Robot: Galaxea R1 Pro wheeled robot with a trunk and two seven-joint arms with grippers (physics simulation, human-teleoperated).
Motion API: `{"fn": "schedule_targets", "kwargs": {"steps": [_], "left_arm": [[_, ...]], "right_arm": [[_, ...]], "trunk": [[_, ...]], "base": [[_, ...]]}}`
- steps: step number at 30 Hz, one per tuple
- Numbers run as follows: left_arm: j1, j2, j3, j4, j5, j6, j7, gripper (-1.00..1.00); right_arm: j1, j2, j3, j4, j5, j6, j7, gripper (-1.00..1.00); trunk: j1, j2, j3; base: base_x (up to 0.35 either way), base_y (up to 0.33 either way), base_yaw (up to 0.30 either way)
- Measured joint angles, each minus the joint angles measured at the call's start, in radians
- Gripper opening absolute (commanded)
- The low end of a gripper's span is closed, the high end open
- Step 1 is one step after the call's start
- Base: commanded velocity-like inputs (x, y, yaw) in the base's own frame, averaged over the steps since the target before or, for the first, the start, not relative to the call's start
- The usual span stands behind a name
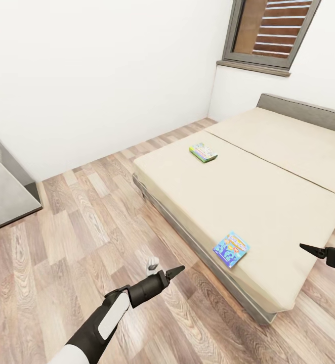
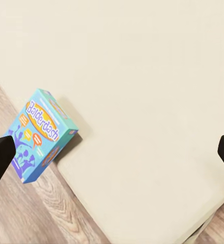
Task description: Put all the toys in the child's room - the three board games (two on the bed and one on the table), the two jigsaw puzzles on the table, and the tennis ball on the table - inside the toy box on the table in the child's room.
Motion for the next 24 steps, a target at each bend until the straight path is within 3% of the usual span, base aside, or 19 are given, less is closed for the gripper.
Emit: {"fn": "schedule_targets", "kwargs": {"steps": [24], "left_arm": [[0.001,-0.016,0.000,0.001,-0.001,0.000,0.003,1.00]], "right_arm": [[-0.007,-0.016,0.001,0.000,0.000,0.029,0.000,1.00]], "trunk": [[0.000,0.000,-0.002]], "base": [[0.000,0.000,0.000]]}}
